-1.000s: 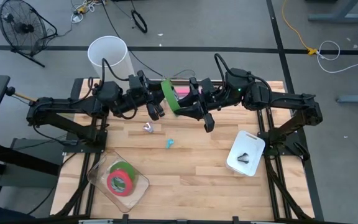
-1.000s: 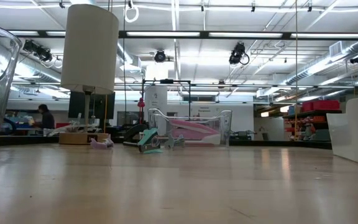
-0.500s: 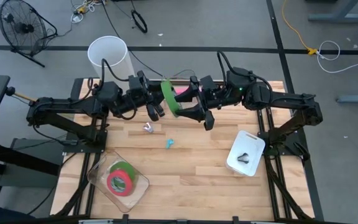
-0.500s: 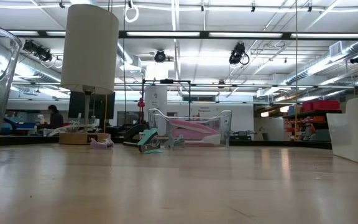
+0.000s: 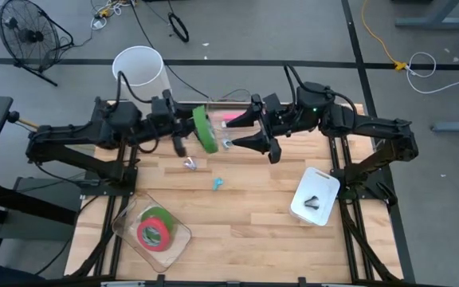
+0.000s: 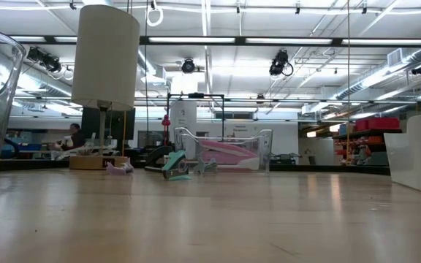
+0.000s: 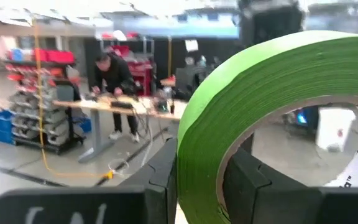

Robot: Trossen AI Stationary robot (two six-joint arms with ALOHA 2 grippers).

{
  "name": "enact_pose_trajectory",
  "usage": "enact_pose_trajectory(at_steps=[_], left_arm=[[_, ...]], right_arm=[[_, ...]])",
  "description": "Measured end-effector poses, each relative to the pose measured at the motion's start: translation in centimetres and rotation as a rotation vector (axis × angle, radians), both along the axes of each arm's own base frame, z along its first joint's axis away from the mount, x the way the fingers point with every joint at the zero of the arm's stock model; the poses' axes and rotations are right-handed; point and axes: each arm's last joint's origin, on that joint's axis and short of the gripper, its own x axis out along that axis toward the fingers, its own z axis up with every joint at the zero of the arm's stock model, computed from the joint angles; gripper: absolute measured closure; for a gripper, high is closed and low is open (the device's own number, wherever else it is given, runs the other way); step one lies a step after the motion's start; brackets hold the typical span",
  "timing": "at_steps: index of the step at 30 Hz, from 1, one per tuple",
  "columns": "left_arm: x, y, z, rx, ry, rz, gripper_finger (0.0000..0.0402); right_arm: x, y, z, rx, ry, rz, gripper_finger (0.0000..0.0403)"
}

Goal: Pick and place Stapler, Stapler remover, tape
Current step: Put the green tape into the bottom transparent bin

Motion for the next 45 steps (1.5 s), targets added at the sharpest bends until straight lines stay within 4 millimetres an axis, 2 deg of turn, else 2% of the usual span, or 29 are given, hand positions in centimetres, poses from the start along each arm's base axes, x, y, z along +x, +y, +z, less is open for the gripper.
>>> enact_pose_trajectory(at_steps=[11,19,24,27,37,39,45], left_arm=[[-4.7,-0.4,0.6,0.010,0.074,-0.128,0.0309],[-6.3,-1.4,-0.4,0.019,0.203,-0.491,0.0309],[-6.6,-2.0,-1.4,-0.008,0.301,-0.677,0.0310],[-6.7,-2.5,-2.1,-0.030,0.376,-0.731,0.0310],[-7.9,-4.8,-4.2,-0.073,0.623,-0.838,0.0310],[-8.3,-5.3,-4.7,-0.103,0.686,-0.832,0.0310],[-8.6,-6.6,-5.9,-0.120,0.838,-0.773,0.0310]], right_arm=[[-0.1,0.0,-0.2,0.000,0.023,-0.001,0.0143],[-0.1,0.0,-1.2,-0.055,0.114,-0.016,0.0152],[-0.3,-0.2,-2.7,-0.128,0.256,-0.047,0.0194],[-0.6,-0.2,-3.5,-0.159,0.333,-0.055,0.0231],[-0.9,-0.2,-4.3,-0.176,0.424,-0.047,0.0384],[-0.9,-0.2,-4.3,-0.179,0.424,-0.046,0.0397],[-0.9,-0.2,-4.3,-0.179,0.425,-0.046,0.0398]])
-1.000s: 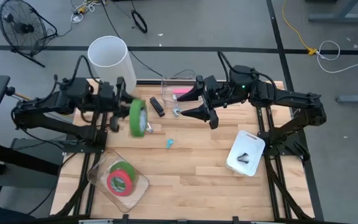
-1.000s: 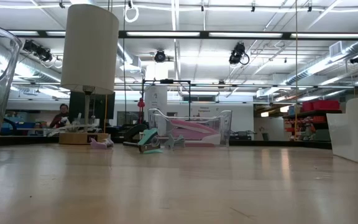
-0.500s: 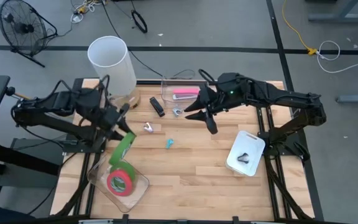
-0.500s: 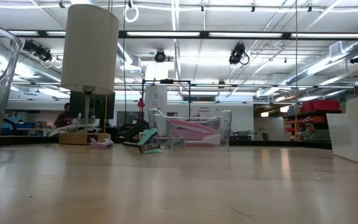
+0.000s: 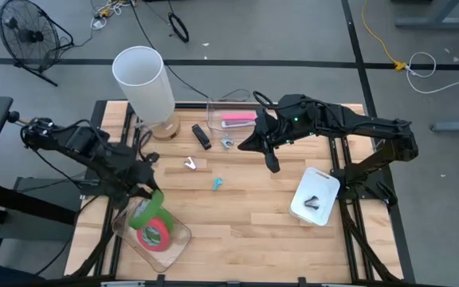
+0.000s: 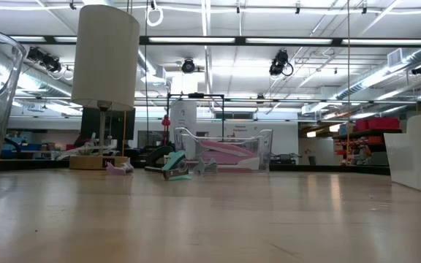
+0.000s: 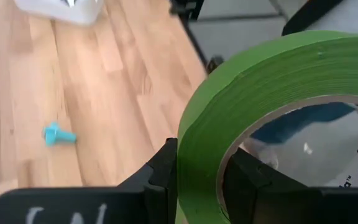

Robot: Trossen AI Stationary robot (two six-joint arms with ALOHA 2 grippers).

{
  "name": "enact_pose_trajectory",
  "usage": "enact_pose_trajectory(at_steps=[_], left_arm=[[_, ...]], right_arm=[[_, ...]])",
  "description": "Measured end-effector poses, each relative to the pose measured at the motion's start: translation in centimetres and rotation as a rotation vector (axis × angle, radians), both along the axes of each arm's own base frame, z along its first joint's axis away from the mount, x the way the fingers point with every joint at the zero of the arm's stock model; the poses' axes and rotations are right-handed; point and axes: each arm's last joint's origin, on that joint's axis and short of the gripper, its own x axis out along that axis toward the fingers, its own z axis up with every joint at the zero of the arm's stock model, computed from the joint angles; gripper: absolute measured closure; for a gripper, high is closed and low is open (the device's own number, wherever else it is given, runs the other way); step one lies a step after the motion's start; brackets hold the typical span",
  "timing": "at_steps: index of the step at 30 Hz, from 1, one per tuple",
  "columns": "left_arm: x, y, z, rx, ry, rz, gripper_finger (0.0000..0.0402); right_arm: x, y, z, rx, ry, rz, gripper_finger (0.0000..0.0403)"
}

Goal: Pick and place Stapler, Stapler remover, tape
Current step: Put the green tape into the bottom transparent bin

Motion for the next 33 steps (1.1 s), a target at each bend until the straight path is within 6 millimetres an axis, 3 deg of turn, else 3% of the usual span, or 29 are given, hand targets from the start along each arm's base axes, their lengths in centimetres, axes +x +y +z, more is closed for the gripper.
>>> enact_pose_trajectory(at_steps=[17,33], left_arm=[[4.6,-7.0,-6.9,0.277,0.433,-0.098,0.0310],[4.9,-11.4,-11.3,0.475,0.587,-0.028,0.0310]], right_arm=[[0.0,-0.2,-0.1,-0.026,0.005,-0.049,0.0402],[0.0,-0.2,0.0,-0.033,0.003,-0.043,0.0402]])
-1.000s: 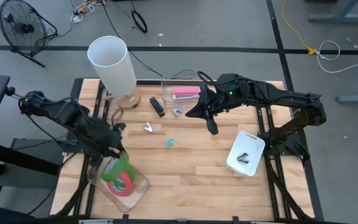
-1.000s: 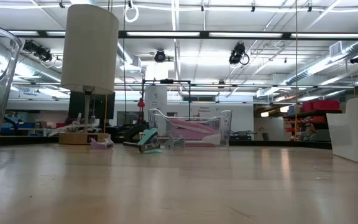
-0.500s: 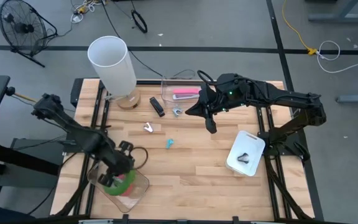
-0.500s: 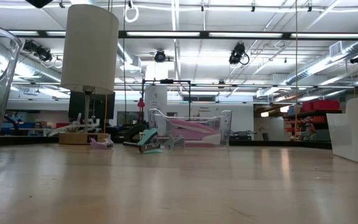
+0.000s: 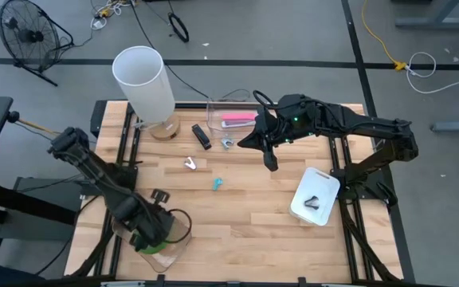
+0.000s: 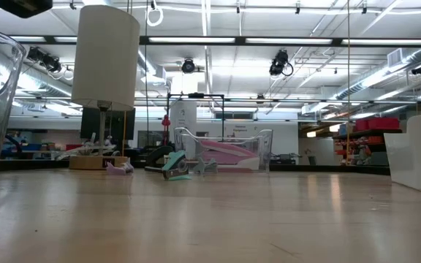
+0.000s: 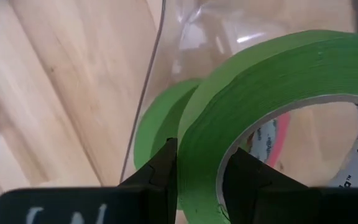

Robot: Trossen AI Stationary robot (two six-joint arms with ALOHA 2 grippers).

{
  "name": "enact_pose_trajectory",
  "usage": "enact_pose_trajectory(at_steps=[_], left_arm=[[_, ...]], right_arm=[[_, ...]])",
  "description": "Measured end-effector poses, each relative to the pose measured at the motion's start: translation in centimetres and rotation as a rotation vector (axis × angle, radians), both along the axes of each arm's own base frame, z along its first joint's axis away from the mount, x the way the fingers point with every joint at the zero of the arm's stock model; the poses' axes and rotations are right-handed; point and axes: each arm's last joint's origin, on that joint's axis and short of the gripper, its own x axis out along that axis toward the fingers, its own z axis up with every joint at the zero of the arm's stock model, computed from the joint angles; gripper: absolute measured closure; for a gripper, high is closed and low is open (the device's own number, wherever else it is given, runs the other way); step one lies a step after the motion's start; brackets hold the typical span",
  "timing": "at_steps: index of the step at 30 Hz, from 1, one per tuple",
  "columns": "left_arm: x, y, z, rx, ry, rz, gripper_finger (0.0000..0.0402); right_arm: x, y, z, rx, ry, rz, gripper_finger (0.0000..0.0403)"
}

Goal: Pick and place Stapler, Stapler remover, tape
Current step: Put the green tape into the bottom transparent bin, then put the light blue staple remover into the white bin

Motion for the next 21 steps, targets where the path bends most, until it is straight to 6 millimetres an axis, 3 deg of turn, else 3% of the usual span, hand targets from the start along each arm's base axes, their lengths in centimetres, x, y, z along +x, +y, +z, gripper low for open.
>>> enact_pose_trajectory(at_steps=[7,14,21], left_arm=[[-0.46,-0.74,-0.55,0.063,-0.011,0.034,0.0305],[-0.46,-0.75,-0.55,0.054,-0.009,0.067,0.0204],[-0.50,-0.79,-0.56,0.040,0.006,0.065,0.0159]], right_arm=[[0.00,0.00,0.00,-0.001,0.000,0.000,0.0402],[0.00,0.00,0.00,-0.007,-0.001,0.003,0.0402],[0.01,0.00,-0.01,-0.006,-0.001,0.003,0.0402]])
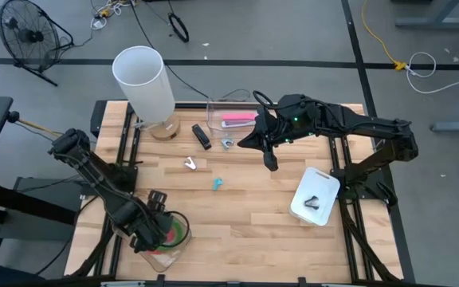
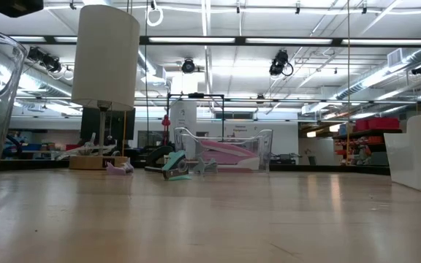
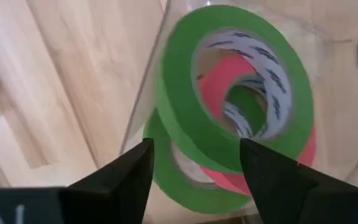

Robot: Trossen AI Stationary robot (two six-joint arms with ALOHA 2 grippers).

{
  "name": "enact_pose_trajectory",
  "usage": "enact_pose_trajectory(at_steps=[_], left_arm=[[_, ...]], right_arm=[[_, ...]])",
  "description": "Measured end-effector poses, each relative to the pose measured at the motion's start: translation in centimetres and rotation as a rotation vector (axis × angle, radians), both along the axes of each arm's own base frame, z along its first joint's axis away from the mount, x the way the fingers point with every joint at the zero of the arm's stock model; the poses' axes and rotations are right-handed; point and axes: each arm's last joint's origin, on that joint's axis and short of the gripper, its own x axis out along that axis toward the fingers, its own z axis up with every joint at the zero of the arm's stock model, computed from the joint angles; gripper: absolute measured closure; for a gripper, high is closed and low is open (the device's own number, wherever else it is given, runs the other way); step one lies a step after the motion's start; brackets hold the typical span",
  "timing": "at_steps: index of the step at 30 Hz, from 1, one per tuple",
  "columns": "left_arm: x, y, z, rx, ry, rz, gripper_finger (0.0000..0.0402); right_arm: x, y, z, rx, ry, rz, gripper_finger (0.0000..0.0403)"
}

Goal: Pick and place Stapler, Stapler remover, tape
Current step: Put the light blue staple remover into the white bin

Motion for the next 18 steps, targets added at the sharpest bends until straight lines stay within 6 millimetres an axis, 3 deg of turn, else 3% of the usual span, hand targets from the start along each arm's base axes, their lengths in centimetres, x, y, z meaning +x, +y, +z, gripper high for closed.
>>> enact_pose_trajectory(at_steps=[9,18], left_arm=[[-0.5,0.3,0.8,-0.014,0.093,-0.006,0.0155],[-0.9,1.6,5.7,0.210,-0.008,-0.046,0.0175]], right_arm=[[0.0,0.0,0.0,0.001,0.000,0.000,0.0402],[0.1,0.0,0.1,-0.001,-0.016,0.000,0.0401]])
